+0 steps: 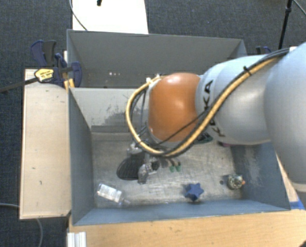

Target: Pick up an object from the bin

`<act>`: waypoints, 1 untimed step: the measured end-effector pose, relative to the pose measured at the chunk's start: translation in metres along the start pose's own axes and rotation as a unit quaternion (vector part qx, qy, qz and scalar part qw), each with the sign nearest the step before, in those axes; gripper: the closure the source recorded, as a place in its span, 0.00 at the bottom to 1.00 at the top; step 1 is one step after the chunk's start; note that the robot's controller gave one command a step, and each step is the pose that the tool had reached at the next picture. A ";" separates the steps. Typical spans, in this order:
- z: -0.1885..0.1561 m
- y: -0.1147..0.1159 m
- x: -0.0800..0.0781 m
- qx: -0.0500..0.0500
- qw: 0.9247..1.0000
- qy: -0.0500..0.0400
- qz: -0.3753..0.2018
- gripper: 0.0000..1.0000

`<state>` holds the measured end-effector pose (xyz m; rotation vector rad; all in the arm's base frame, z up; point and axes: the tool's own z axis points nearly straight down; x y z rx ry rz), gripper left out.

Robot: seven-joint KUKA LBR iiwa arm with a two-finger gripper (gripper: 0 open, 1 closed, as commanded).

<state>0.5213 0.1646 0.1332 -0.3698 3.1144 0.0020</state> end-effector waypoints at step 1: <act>-0.106 -0.010 -0.009 0.000 0.998 -0.002 -0.070 1.00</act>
Offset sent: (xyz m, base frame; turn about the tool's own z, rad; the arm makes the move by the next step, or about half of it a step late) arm 0.0083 -0.0083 0.1022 -0.1417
